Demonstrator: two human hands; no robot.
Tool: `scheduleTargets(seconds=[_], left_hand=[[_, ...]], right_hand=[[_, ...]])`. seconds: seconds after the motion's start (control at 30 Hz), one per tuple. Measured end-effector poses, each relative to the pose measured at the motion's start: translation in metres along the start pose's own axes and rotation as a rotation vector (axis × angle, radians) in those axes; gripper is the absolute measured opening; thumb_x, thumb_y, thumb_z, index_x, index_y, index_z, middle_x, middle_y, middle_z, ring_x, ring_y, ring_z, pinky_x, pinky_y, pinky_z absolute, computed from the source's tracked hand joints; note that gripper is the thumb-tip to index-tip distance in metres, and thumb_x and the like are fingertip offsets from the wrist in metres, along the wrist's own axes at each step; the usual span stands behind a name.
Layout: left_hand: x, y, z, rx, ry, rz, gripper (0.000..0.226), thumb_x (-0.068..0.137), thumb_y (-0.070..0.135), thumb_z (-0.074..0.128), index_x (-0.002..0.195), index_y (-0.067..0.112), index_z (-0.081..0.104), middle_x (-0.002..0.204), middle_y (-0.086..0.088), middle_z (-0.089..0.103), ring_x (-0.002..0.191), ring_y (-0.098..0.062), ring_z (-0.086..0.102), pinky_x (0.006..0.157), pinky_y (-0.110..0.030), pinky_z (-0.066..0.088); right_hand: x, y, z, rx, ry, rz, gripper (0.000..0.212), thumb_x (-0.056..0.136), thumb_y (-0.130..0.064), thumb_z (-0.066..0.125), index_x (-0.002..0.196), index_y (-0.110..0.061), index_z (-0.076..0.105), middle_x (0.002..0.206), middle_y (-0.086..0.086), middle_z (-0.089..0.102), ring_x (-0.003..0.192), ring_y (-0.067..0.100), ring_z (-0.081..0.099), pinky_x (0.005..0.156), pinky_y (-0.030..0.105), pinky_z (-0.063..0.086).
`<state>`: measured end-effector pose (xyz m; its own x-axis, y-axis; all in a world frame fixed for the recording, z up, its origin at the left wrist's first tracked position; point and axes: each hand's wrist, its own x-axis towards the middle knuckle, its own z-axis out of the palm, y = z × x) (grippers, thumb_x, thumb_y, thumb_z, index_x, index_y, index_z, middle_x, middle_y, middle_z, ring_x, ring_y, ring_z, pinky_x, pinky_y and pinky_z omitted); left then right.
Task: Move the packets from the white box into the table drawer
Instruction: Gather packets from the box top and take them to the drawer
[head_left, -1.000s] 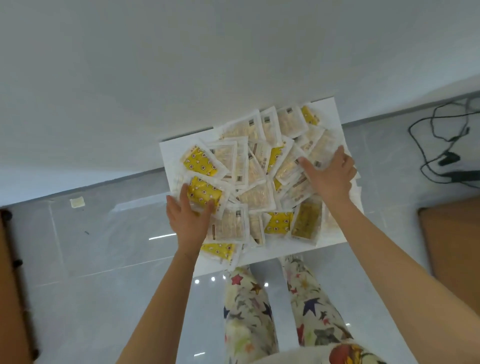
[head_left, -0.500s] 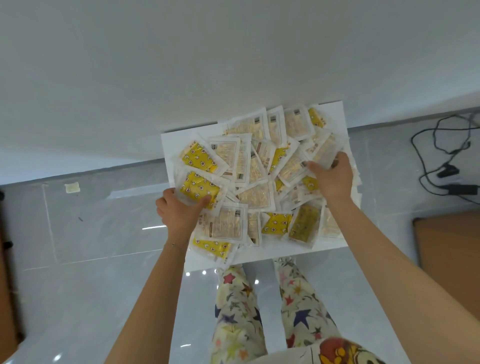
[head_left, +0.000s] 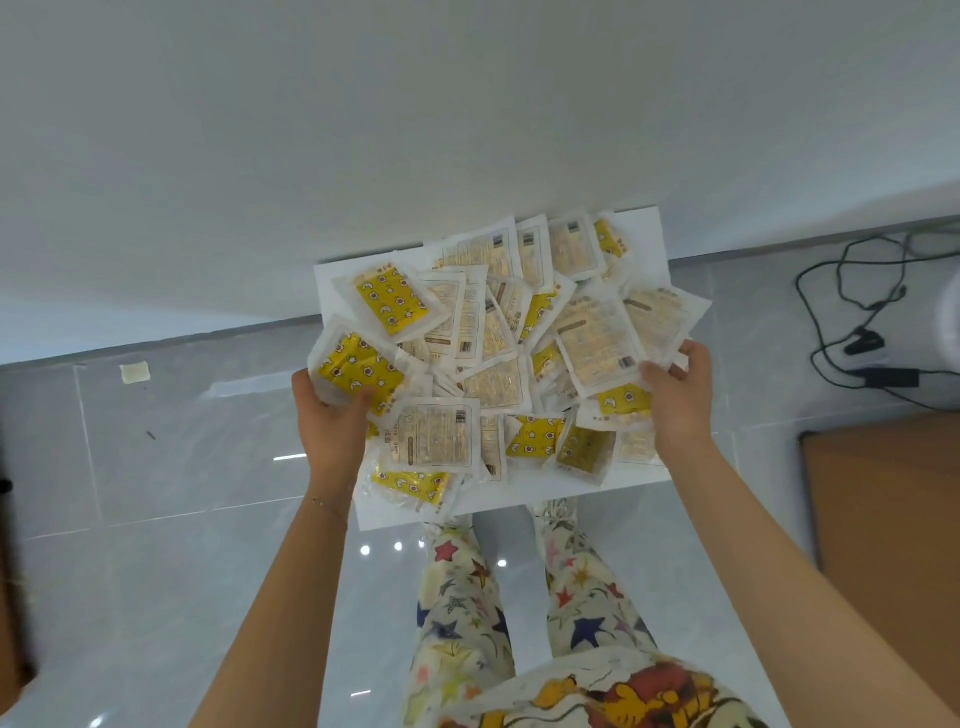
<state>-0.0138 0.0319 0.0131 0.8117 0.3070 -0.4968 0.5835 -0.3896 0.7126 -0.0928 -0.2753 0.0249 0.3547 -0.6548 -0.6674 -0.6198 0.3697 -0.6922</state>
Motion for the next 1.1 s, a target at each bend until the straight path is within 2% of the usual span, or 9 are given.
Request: scheduleTargets(seconds=[0.13, 0.3, 0.43, 0.5, 0.63, 0.7, 0.8, 0.93, 1.1], left_hand=[[-0.005, 0.004, -0.008, -0.127, -0.053, -0.031, 0.042, 0.083, 0.006, 0.071, 0.118, 0.019, 0.053, 0.111, -0.002, 0.065, 0.098, -0.018, 0.066, 0.075, -0.035, 0.056], [-0.01, 0.007, -0.02, -0.193, -0.115, -0.079, 0.027, 0.086, 0.002, 0.066, 0.111, 0.011, 0.063, 0.099, 0.0, 0.07, 0.092, -0.019, 0.069, 0.069, -0.027, 0.055], [-0.009, 0.008, -0.029, -0.228, -0.116, -0.047, 0.021, 0.09, 0.003, 0.061, 0.109, 0.012, 0.062, 0.098, 0.001, 0.069, 0.091, -0.016, 0.068, 0.067, -0.02, 0.054], [-0.007, 0.009, -0.031, -0.239, -0.112, -0.027, 0.02, 0.092, 0.004, 0.059, 0.108, 0.014, 0.062, 0.1, 0.001, 0.069, 0.093, -0.015, 0.067, 0.073, -0.025, 0.054], [-0.003, 0.011, -0.031, -0.257, -0.108, 0.001, 0.022, 0.091, 0.005, 0.06, 0.099, 0.025, 0.065, 0.096, 0.004, 0.07, 0.089, -0.009, 0.068, 0.078, -0.03, 0.053], [0.0, 0.01, -0.033, -0.304, -0.115, -0.015, 0.02, 0.091, 0.006, 0.061, 0.106, 0.019, 0.066, 0.101, 0.001, 0.071, 0.095, -0.014, 0.069, 0.082, -0.036, 0.055], [0.004, 0.012, -0.038, -0.38, -0.157, -0.029, 0.029, 0.093, 0.01, 0.061, 0.122, 0.009, 0.061, 0.113, -0.008, 0.069, 0.104, -0.024, 0.068, 0.083, -0.043, 0.056], [0.004, 0.017, -0.044, -0.46, -0.161, -0.064, 0.033, 0.095, 0.011, 0.058, 0.127, 0.013, 0.056, 0.117, -0.007, 0.068, 0.105, -0.023, 0.068, 0.076, -0.039, 0.059], [-0.011, 0.022, -0.053, -0.548, -0.176, -0.112, 0.033, 0.097, 0.009, 0.054, 0.129, 0.017, 0.054, 0.118, -0.004, 0.067, 0.104, -0.02, 0.068, 0.071, -0.033, 0.058]], right_hand=[[-0.017, 0.002, -0.009, 0.055, 0.025, 0.003, 0.03, 0.092, 0.003, 0.049, 0.111, -0.02, 0.043, 0.104, 0.003, 0.064, 0.095, 0.024, 0.066, 0.078, 0.038, 0.057], [-0.034, 0.007, -0.017, 0.031, 0.111, -0.018, 0.03, 0.093, 0.0, 0.046, 0.112, -0.023, 0.042, 0.105, 0.0, 0.064, 0.098, 0.024, 0.066, 0.083, 0.045, 0.056], [-0.047, 0.009, -0.024, 0.081, 0.18, -0.048, 0.029, 0.095, -0.001, 0.046, 0.113, -0.023, 0.04, 0.11, 0.004, 0.064, 0.091, 0.013, 0.067, 0.072, 0.031, 0.057], [-0.054, 0.009, -0.024, 0.114, 0.185, -0.062, 0.029, 0.095, 0.0, 0.046, 0.113, -0.021, 0.039, 0.107, 0.001, 0.064, 0.091, 0.011, 0.066, 0.066, 0.024, 0.056], [-0.064, 0.011, -0.014, 0.123, 0.118, -0.097, 0.029, 0.095, 0.0, 0.048, 0.109, -0.025, 0.043, 0.102, -0.004, 0.066, 0.098, 0.018, 0.067, 0.077, 0.033, 0.057], [-0.068, 0.01, -0.007, 0.124, 0.088, -0.12, 0.031, 0.095, 0.0, 0.048, 0.103, -0.03, 0.045, 0.104, -0.002, 0.068, 0.1, 0.02, 0.067, 0.083, 0.037, 0.056], [-0.072, 0.006, 0.003, 0.133, 0.048, -0.145, 0.033, 0.095, -0.001, 0.049, 0.1, -0.033, 0.046, 0.102, -0.005, 0.069, 0.095, 0.015, 0.068, 0.08, 0.034, 0.056], [-0.078, 0.002, 0.015, 0.108, -0.014, -0.165, 0.035, 0.095, 0.001, 0.049, 0.1, -0.034, 0.048, 0.104, -0.003, 0.068, 0.095, 0.013, 0.068, 0.079, 0.03, 0.057], [-0.088, 0.0, 0.021, 0.108, -0.098, -0.135, 0.033, 0.095, 0.001, 0.049, 0.113, -0.027, 0.047, 0.104, -0.002, 0.069, 0.098, 0.018, 0.068, 0.081, 0.035, 0.055]])
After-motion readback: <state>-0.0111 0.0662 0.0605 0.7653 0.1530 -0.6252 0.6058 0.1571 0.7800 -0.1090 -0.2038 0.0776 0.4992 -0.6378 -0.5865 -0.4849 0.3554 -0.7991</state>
